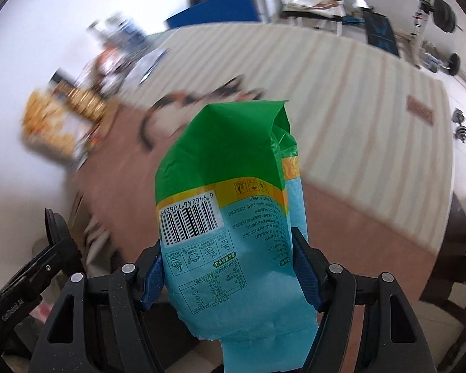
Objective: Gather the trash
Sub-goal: 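Carry the lid and snack bag over the trash bin, then open both grippers over the bin, dropping lid and bag inside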
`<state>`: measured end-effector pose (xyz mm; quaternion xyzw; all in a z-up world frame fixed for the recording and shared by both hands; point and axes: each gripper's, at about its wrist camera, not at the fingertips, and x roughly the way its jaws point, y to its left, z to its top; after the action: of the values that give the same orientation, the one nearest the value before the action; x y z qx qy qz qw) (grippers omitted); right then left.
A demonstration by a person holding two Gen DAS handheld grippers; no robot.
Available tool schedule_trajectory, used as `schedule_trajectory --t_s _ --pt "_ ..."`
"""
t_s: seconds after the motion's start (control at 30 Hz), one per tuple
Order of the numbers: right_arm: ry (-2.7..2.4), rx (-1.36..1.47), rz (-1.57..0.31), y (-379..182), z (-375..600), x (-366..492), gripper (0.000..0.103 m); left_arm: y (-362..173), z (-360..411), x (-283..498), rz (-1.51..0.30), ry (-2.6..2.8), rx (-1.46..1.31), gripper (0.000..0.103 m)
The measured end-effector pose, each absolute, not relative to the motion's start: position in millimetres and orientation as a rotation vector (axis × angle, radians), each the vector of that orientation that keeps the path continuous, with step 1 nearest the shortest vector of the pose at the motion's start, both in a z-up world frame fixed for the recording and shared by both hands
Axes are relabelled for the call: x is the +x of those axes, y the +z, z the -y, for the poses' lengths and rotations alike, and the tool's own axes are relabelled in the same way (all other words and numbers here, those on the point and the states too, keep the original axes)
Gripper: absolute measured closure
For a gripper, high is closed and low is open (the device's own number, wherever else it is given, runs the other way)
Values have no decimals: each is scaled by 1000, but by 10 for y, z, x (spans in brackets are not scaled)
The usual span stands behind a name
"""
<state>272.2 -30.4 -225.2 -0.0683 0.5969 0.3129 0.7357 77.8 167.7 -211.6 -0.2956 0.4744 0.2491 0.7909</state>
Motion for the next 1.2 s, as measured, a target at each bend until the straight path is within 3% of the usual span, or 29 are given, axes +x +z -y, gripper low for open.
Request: schedule_trajectory --t_s 0.13,0.33,0.5,0.7,0.9,0.97,1.03,1.2 --pt "783 -197 -1357 -2449 121 1761 30 -2301 -1767 -201 -1028 600 -716 18" --pt "891 -344 -1486 -3195 -229 628 30 -3227 -1872 -1463 -1149 697 -909 18" --pt "924 -511 -1575 -4239 -507 -34 30 -4339 -1951 -2083 -1185 762 -1119 18" --pt "933 -609 -1660 -5881 -817 -324 30 -5984 -2083 -2453 -1171 785 -1390 18" --pt "948 -653 -1718 -7257 -1027 -344 30 -7231 -2198 -2544 -1190 808 -1439 13" --pt "957 -672 -1735 -7574 -1093 -364 30 -7513 -2226 -2573 -1205 797 -1447 4" --pt "978 -711 -1756 -7889 -1210 -397 28 -7709 -2236 -2647 -1216 805 -1451 1" --pt "1059 -772 -1775 -8264 -1408 -518 3 -7846 -2227 -2788 -1226 847 -1453 1"
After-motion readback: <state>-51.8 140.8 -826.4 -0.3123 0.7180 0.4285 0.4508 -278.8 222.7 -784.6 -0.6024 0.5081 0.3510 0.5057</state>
